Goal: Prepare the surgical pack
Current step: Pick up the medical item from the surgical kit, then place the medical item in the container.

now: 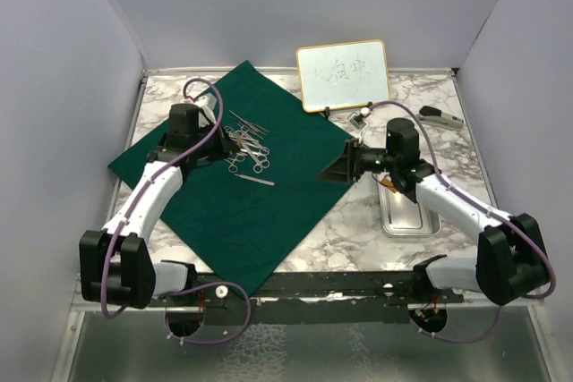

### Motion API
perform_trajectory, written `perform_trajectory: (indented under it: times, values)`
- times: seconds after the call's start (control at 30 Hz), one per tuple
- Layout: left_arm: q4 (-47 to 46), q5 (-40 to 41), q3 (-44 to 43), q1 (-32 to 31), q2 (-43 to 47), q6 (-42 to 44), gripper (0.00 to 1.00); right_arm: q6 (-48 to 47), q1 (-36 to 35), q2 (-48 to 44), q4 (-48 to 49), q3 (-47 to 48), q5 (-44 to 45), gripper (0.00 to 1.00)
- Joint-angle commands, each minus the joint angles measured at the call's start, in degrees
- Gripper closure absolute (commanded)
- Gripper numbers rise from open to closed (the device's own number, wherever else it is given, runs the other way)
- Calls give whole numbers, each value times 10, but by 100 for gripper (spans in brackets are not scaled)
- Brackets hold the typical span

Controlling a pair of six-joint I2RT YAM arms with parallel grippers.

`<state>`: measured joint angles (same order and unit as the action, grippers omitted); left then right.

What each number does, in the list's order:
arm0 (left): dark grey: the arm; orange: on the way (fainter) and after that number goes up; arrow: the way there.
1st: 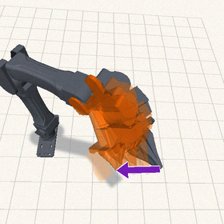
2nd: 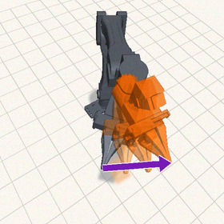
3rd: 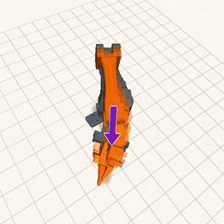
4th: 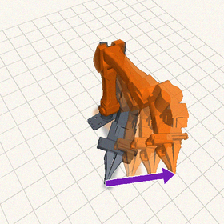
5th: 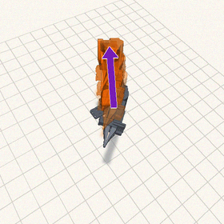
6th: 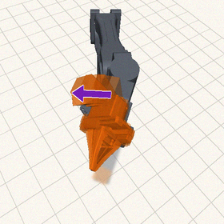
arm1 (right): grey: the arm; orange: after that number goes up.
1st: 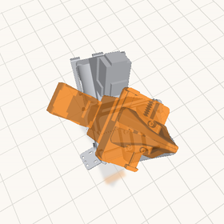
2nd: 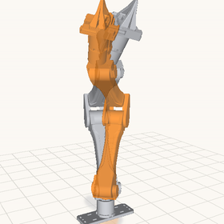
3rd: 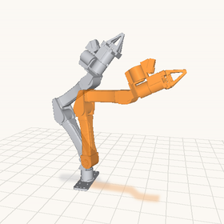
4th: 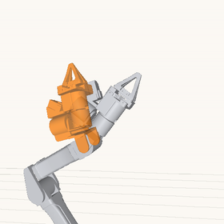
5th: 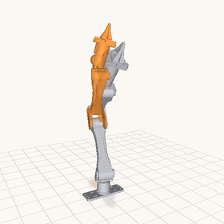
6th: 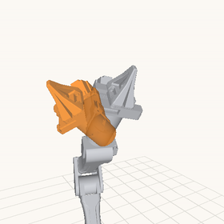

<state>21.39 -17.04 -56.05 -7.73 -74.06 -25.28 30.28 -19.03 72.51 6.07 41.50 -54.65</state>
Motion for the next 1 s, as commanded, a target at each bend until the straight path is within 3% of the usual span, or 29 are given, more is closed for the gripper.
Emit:
perform_trajectory:
  times: [0.0, 0.1, 0.3, 0.4, 0.63, 0.97]
  values:
    - [-242, -256, 60, -29, 53, -150, 100, 130, -46, 40, 197, 16, -82, 45]
    - [-370, -303, 97, -42, 82, -245, 100, 242, -66, 77, 339, 20, -99, 42]
    - [-442, -317, 129, -76, 115, -310, 100, 436, -85, 164, 584, 42, -83, 39]
    - [-463, -314, 142, -93, 123, -326, 100, 483, -88, 199, 632, 69, -76, 39]
    - [-503, -307, 162, -128, 130, -349, 100, 500, -104, 238, 640, 135, -69, 45]
    - [-531, -307, 173, -137, 130, -361, 100, 586, -104, 267, 753, 116, -60, 89]
